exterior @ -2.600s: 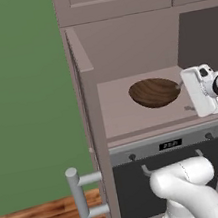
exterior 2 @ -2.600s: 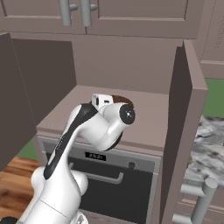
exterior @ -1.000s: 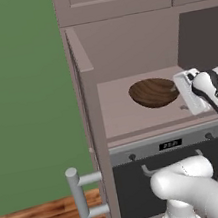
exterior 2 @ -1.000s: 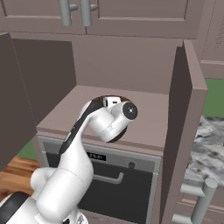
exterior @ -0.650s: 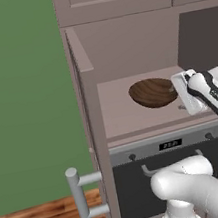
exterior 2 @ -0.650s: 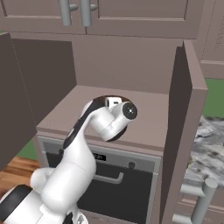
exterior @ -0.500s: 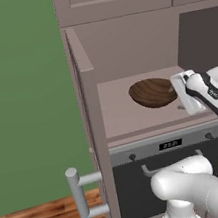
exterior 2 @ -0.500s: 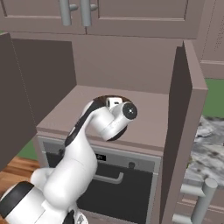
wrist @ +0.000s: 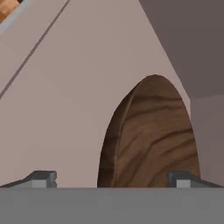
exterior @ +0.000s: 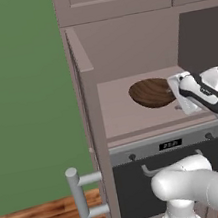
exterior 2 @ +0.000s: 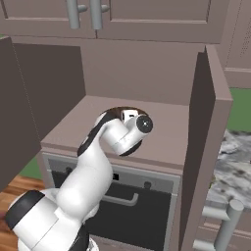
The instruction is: Open the cabinet. Place the bowl and condiment on the counter. Then place the lime and garlic on the cutting board.
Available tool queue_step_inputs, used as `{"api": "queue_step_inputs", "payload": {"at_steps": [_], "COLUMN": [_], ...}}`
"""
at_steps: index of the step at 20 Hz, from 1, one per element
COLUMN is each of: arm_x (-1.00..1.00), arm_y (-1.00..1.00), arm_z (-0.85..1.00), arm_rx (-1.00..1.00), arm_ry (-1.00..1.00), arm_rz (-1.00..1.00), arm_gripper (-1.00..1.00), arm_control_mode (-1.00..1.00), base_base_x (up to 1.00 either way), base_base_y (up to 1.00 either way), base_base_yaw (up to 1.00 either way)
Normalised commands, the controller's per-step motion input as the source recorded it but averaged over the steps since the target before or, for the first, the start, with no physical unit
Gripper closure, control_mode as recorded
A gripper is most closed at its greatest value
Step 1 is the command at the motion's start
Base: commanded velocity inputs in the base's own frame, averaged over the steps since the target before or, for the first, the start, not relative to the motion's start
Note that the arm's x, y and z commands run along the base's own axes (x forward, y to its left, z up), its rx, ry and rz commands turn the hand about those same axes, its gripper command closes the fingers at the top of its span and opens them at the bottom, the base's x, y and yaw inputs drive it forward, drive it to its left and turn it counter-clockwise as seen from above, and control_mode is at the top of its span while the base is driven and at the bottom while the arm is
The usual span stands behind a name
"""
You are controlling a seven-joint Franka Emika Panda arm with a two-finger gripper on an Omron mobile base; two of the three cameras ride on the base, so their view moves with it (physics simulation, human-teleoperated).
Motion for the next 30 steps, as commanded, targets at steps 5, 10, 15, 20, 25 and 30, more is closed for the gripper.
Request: {"api": "queue_step_inputs", "payload": {"at_steps": [5, 10, 15, 20, 25, 30], "arm_x": [0.17, 0.18, 0.17, 0.13, 0.01, 0.0], "arm_y": [-0.04, -0.01, 0.0, 0.0, 0.0, 0.0], "arm_z": [-0.13, -0.1, -0.06, -0.12, -0.11, -0.02], "arm_rx": [-0.02, -0.01, 0.0, 0.0, 0.0, 0.01], "arm_ry": [0.0, 0.0, 0.0, 0.0, 0.0, -0.01], "arm_rz": [-0.01, -0.01, 0.0, 0.0, 0.0, 0.0], "arm_gripper": [-1.0, -1.0, -1.0, 1.0, 1.0, 1.0], "arm_control_mode": [-1.0, -1.0, -1.0, -1.0, -1.0, -1.0], "base_base_x": [0.0, 0.0, 0.0, 0.0, 0.0, 0.0], "base_base_y": [0.0, 0.0, 0.0, 0.0, 0.0, 0.0], "base_base_yaw": [0.0, 0.0, 0.0, 0.0, 0.0, 0.0]}}
